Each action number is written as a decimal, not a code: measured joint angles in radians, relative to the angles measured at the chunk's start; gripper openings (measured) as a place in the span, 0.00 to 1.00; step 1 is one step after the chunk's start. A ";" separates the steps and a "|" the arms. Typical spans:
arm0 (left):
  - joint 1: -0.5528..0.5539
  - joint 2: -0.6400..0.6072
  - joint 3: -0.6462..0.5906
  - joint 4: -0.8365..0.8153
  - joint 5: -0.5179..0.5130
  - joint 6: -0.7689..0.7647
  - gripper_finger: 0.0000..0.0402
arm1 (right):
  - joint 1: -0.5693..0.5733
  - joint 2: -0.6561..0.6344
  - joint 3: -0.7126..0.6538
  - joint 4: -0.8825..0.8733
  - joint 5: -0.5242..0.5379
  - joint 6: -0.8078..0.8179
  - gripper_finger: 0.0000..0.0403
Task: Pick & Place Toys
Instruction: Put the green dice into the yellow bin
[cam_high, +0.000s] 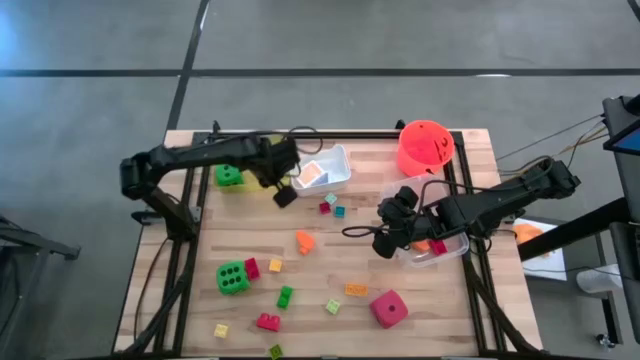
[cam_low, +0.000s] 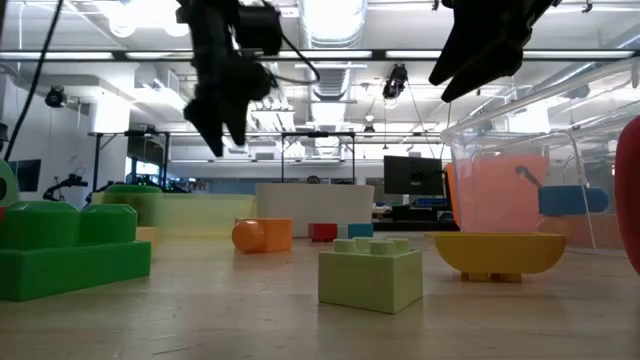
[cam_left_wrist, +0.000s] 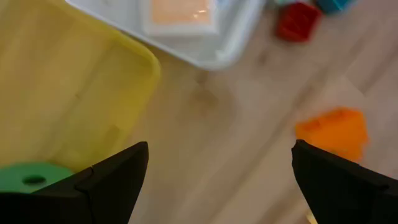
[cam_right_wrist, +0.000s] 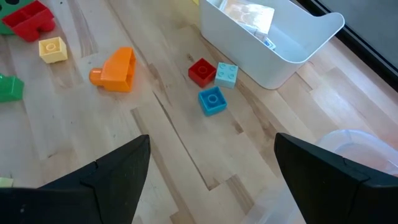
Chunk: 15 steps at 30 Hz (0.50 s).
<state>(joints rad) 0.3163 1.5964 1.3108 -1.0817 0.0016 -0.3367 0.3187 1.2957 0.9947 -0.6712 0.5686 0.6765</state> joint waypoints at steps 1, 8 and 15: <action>-0.025 -0.019 -0.008 -0.010 0.000 -0.018 0.95 | 0.000 0.000 0.000 0.000 0.000 0.000 0.84; -0.251 -0.122 -0.045 -0.106 0.002 -0.100 0.95 | 0.000 0.000 0.000 -0.002 0.000 -0.003 0.84; -0.537 -0.144 -0.078 -0.220 0.004 -0.258 0.95 | 0.000 0.000 0.000 -0.002 -0.020 -0.002 0.84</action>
<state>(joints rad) -0.2206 1.4528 1.2330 -1.3013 0.0055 -0.5946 0.3187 1.2957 0.9947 -0.6727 0.5489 0.6746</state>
